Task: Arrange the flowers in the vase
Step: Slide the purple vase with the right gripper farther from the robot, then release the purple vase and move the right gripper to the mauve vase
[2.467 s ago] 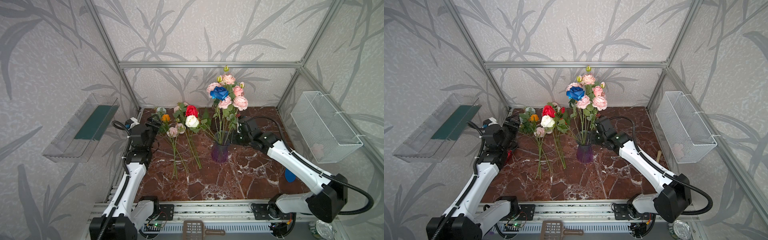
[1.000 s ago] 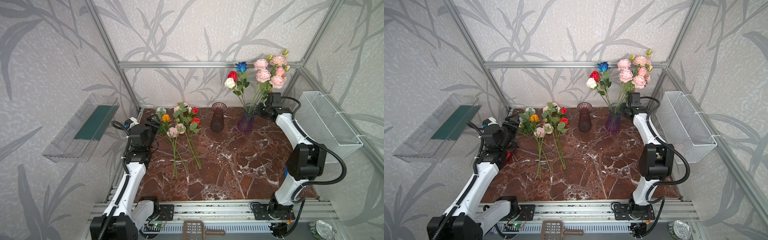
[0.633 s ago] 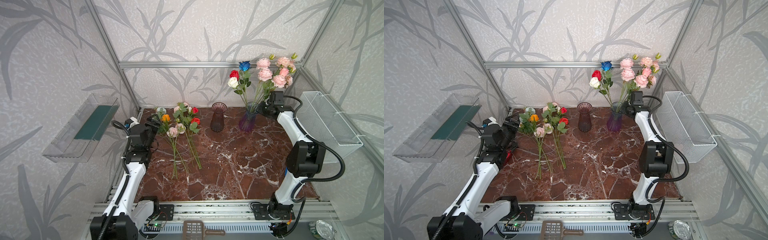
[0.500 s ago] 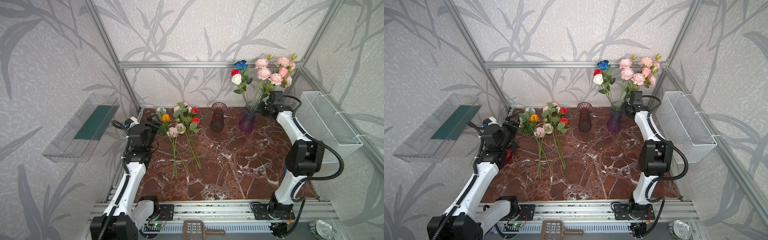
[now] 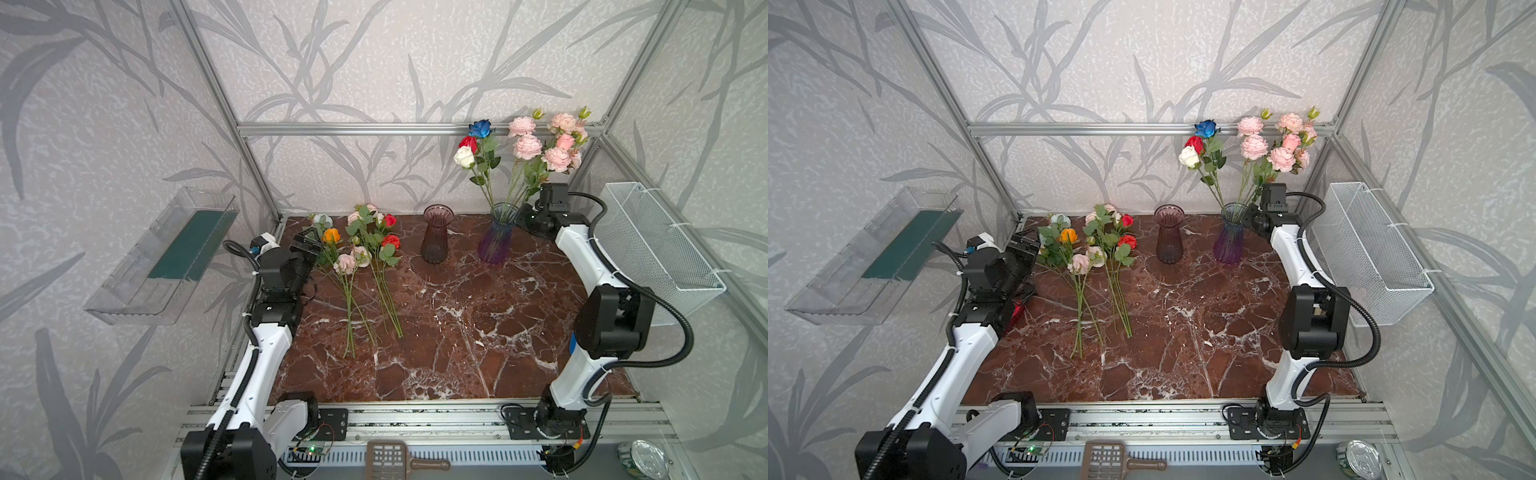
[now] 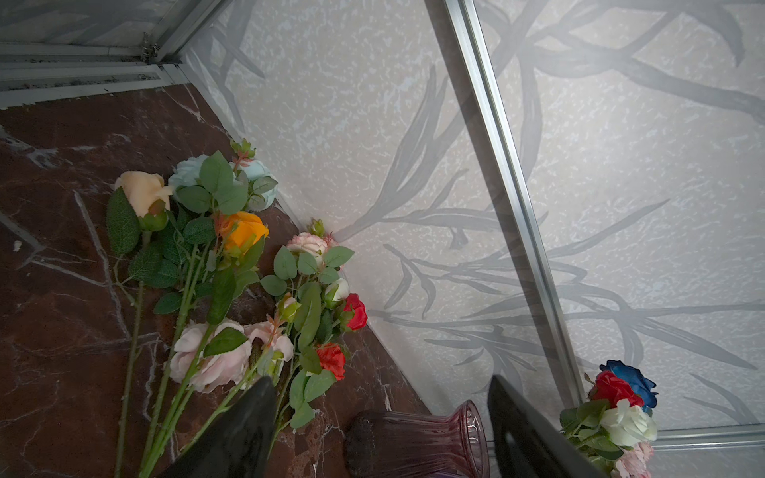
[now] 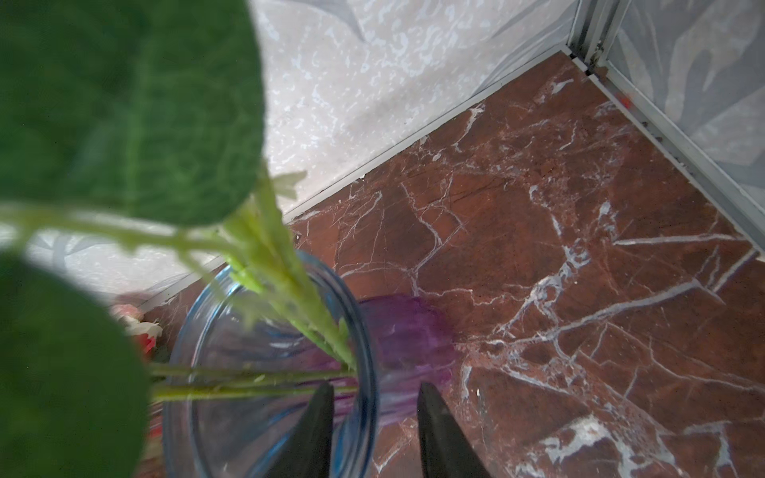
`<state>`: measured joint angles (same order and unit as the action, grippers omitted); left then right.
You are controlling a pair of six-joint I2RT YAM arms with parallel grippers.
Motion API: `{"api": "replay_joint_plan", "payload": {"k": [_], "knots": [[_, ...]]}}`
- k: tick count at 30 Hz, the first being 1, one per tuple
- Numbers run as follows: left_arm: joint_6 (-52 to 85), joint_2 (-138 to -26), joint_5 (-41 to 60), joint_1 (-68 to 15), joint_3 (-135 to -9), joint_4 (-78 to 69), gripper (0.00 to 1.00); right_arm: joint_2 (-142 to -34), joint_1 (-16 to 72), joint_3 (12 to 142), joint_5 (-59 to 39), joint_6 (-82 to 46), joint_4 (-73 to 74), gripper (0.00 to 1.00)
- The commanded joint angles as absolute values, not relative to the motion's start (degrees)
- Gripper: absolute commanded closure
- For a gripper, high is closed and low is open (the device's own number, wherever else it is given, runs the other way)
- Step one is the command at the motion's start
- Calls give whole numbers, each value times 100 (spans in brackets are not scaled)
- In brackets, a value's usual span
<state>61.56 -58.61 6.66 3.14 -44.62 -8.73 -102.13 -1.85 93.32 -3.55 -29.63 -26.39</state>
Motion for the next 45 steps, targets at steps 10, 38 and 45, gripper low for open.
{"api": "replay_joint_plan", "payload": {"k": [10,38,45], "knots": [[6014,-5994,1002,343,-4660,-1049,19,-8703,-42,8809,-185,-3033,-2362,58],[5959,-6325,1310,332,-4784,-1017,20,-8864,2145,8561,-23,-3382,-2010,57],[6031,-6330,1344,328,-4793,-1020,20,-9706,2231,9204,76,-3448,-2117,53]]}}
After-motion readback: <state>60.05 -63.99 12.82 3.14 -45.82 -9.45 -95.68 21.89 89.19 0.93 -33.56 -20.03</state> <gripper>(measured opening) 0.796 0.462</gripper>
